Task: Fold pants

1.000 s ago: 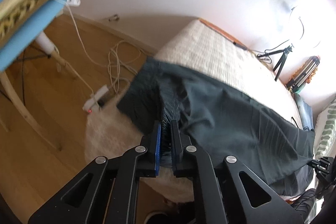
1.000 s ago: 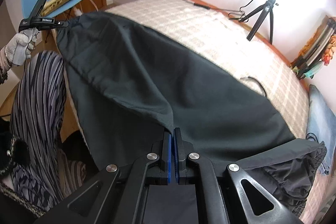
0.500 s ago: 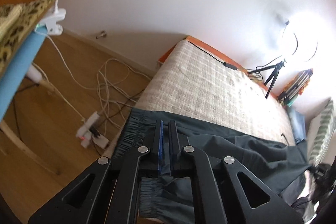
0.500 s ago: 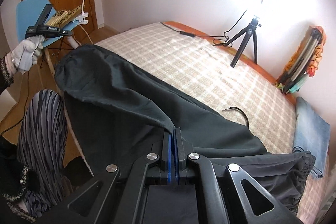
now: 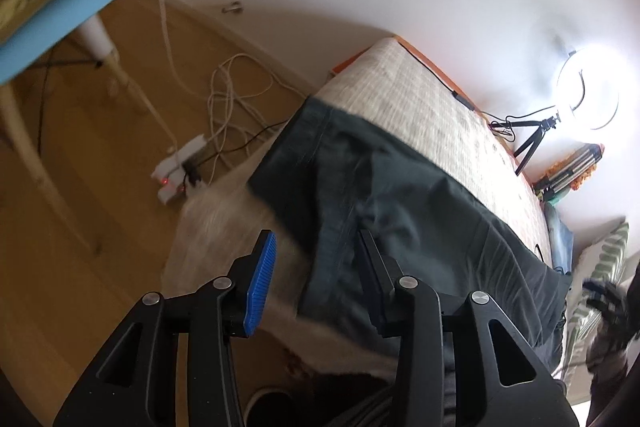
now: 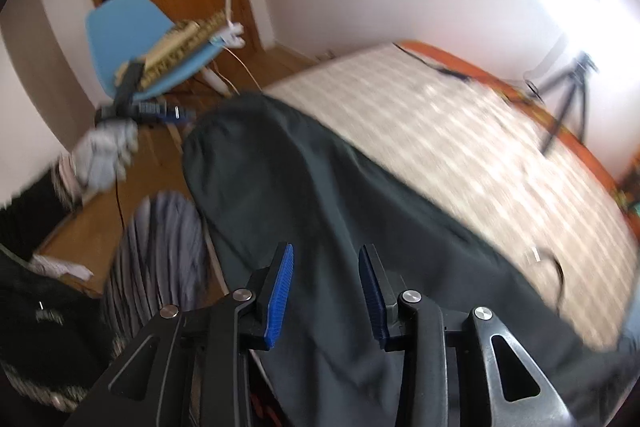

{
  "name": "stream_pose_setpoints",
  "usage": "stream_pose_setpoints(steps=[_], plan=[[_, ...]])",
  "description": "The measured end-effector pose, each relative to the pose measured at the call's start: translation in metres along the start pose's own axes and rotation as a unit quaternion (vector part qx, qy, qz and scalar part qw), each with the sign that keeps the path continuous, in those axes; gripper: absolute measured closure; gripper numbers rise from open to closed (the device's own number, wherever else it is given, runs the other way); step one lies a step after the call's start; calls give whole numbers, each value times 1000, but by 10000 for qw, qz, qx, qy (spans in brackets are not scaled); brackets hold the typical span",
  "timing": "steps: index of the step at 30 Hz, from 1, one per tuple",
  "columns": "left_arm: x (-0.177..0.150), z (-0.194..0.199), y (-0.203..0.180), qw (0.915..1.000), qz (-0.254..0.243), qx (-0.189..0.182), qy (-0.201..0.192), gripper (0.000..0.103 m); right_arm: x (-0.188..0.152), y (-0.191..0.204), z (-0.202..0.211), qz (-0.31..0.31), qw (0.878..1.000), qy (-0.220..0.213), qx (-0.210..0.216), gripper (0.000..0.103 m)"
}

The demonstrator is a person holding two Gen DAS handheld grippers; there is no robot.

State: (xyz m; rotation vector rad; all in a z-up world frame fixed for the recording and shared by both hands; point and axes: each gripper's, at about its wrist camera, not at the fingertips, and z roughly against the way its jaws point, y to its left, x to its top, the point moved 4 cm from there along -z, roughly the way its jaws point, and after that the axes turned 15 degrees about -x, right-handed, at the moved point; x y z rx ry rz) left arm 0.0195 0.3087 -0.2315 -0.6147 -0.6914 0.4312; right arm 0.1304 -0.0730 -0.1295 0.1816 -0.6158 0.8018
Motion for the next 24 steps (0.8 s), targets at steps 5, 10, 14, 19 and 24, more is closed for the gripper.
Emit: stream_pose_setpoints(steps=[5,10,14,19,24], plan=[[-23,8,3,9989,408,-213,-111,64,61,39,-42,405,9976,-79,556,66],[-37,0,0,9969,607,-490,-59,64,115,82,-98,699,9914,109,1097,60],[-38,-7,0,9952,763,-605,-105,60,144,121,-144,932,9850,337,1414,57],[-43,-8,8,9913,1079,-716,-225,59,163,160,-194,1294,9770,643,1569,53],[-49,-10,15,9873,1292,-899,-208,59,173,181,-225,1522,9713,842,1624,49]])
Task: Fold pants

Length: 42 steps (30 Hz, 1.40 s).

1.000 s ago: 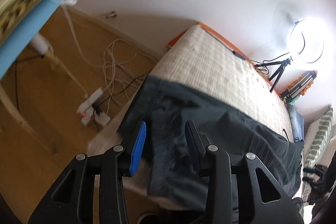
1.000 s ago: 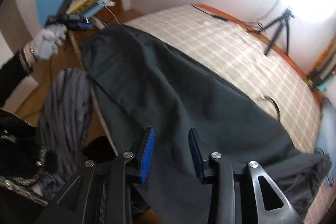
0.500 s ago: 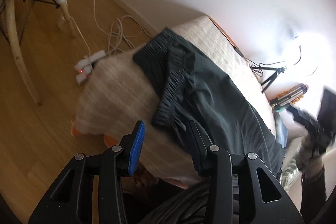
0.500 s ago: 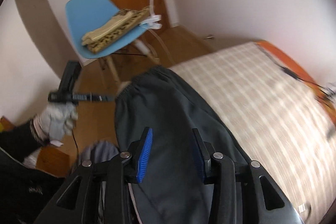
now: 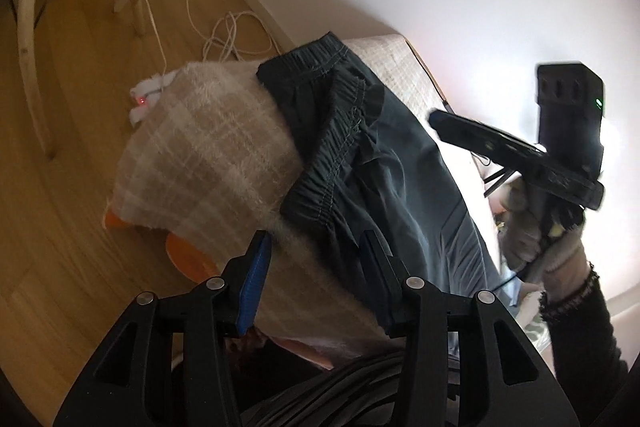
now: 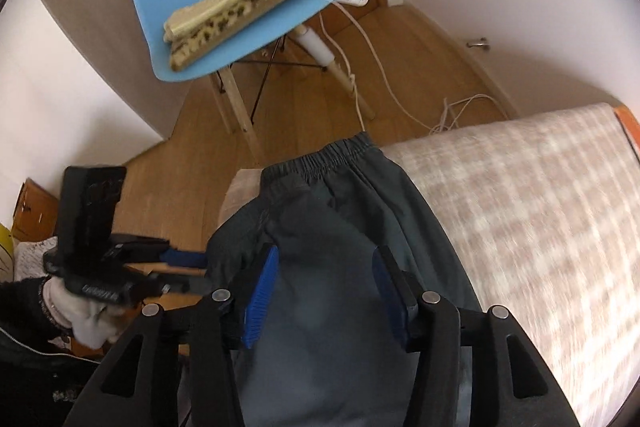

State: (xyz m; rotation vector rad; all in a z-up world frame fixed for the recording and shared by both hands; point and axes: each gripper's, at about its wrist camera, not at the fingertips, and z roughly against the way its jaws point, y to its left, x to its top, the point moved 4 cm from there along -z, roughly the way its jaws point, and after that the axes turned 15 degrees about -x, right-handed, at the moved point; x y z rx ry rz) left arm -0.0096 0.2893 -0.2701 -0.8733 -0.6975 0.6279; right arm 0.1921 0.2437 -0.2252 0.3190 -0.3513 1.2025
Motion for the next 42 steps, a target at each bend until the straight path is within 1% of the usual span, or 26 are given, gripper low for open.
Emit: stream_pose_setpoints(steps=[2,5,7,9,10,12,13,15,22,26,29,33,35,38,40,42], plan=[[-1,-4,0,10000,22,-68,-5,59,6,3,-14,57,9999,95,20,47],[0,-7,0,10000,14,-76,-53,59,8,3,-27,92,9997,201,55,47],[0,-6,1,9999,17,-115,-80,59,8,6,-35,91,9994,283,177,50],[-2,-2,4,9998,61,-160,-129,61,4,11,-35,140,9990,330,281,69],[-2,-2,5,9998,81,-139,-149,64,2,15,-36,219,9989,322,269,73],[-3,-1,7,9998,52,-64,-162,70,-1,21,-33,355,9987,300,223,87],[-3,0,7,9998,25,-22,-176,74,-2,25,-31,408,9985,276,221,89],[-4,0,8,9998,1,10,-203,76,-3,30,-25,470,9985,189,209,94],[-2,9,4,9988,-143,30,-468,84,-2,38,-4,427,9987,-92,257,100],[3,13,-5,9980,-259,-58,-573,90,-2,39,4,423,9988,-228,136,102],[15,11,-14,9965,-514,-14,-654,91,5,33,6,341,9989,-316,-92,103],[43,10,-26,9930,-805,-6,-859,91,18,16,10,-10,9984,-475,-294,103],[55,5,-29,9915,-965,76,-864,91,26,10,9,-133,9980,-501,-357,103],[66,-4,-29,9909,-1053,145,-823,91,36,-1,1,-281,9968,-477,-578,103],[69,-8,-28,9905,-1109,202,-789,91,42,-8,-9,-442,9965,-421,-565,103],[71,-11,-21,9910,-1074,227,-763,91,44,-10,-19,-474,9964,-373,-598,103]])
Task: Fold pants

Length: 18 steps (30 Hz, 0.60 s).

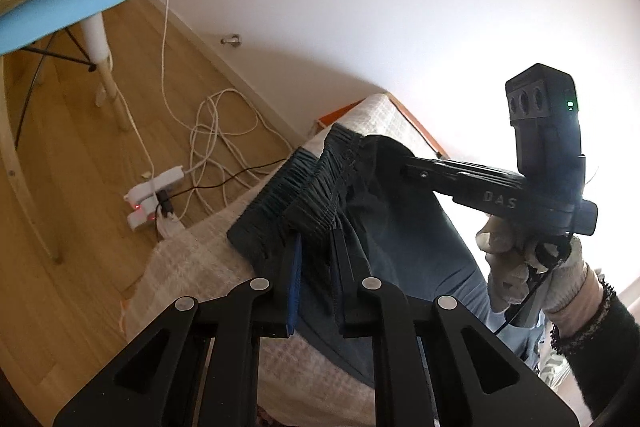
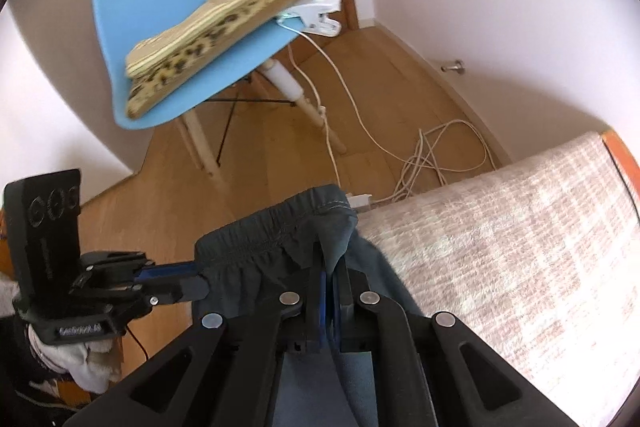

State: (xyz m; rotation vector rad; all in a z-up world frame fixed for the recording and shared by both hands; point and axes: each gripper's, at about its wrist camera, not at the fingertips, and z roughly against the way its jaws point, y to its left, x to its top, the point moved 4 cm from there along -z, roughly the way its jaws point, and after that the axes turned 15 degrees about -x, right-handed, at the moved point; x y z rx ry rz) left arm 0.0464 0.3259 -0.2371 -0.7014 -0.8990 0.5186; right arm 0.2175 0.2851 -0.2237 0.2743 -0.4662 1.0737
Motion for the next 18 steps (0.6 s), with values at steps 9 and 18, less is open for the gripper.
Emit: stream_pose_setpoints(steps=[9,18], plan=[[-7,-7,19,9996,188,149,173,91,-9,9,-37,36,9996,271,-97,103],[-4,2,9,9991,59,381,176,90,-12,-7,-7,-341,9993,84,-104,64]])
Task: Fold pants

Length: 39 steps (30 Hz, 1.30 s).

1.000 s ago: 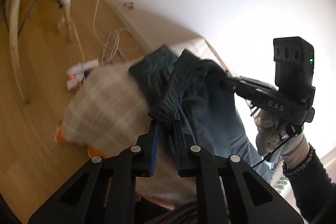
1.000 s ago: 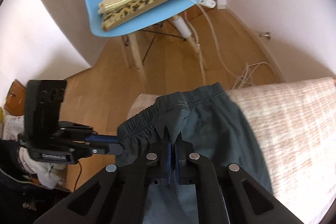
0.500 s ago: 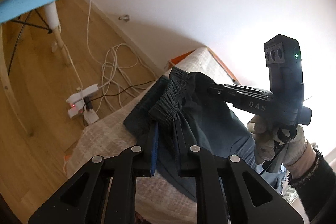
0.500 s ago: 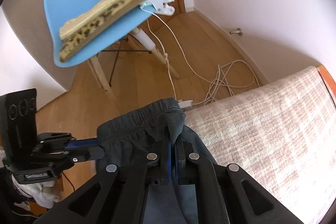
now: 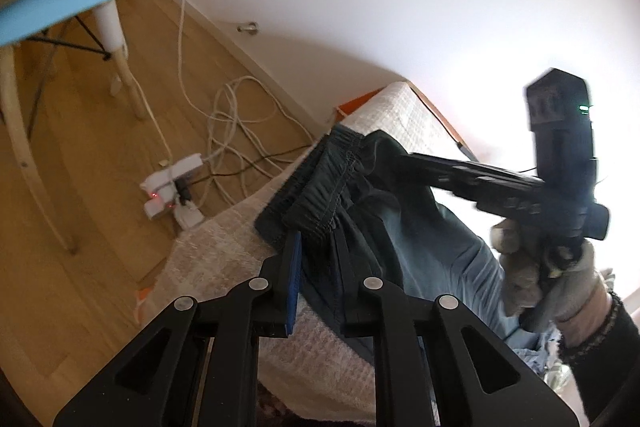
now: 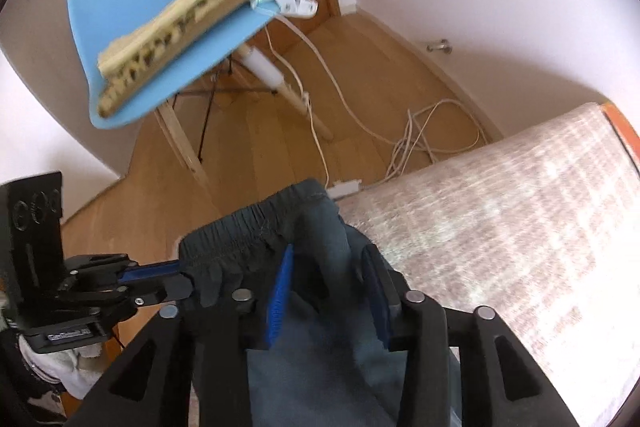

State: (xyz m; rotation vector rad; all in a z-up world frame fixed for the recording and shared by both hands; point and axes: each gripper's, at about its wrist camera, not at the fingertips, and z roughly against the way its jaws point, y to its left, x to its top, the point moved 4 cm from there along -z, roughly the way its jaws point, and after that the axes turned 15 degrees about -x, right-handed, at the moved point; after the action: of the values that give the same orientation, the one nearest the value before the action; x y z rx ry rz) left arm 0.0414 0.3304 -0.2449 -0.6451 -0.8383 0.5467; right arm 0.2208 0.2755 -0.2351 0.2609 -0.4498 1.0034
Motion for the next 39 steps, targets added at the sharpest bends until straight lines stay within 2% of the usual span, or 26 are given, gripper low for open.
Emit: stream_pose_setpoints(steps=[2,4,6,9,12,14,19,23,29,34,39], plan=[[2,6,-3,10000,-22,-2,-30,89,-1,-6,17,-114,9999,-127,-18,63],[5,14,-8,9999,-53,7,-100,82,-7,-13,40,-177,9993,-305,-133,61],[8,20,-16,9998,-141,-36,-139,82,-16,-18,64,-299,9982,-489,-179,52],[11,27,-35,9992,-355,-105,-151,80,-32,-28,100,-498,9957,-727,-272,46],[13,31,-58,9980,-557,-255,-156,72,-49,-40,135,-660,9920,-929,-546,42],[14,31,-74,9970,-649,-399,-137,59,-61,-47,155,-736,9886,-1048,-788,40],[11,27,-124,9917,-974,-835,-76,50,-103,-71,211,-1118,9774,-1272,-1268,35],[4,15,-162,9862,-1254,-1069,147,41,-143,-88,249,-1414,9685,-1384,-1514,32],[-20,-13,-218,9762,-1505,-1425,639,40,-217,-114,302,-1997,9499,-1370,-1977,31],[-47,-36,-264,9636,-1793,-1679,1054,40,-278,-133,342,-2403,9306,-1329,-2420,31],[-80,-67,-311,9480,-2042,-1874,1563,40,-336,-149,372,-2901,9113,-1294,-2620,31]])
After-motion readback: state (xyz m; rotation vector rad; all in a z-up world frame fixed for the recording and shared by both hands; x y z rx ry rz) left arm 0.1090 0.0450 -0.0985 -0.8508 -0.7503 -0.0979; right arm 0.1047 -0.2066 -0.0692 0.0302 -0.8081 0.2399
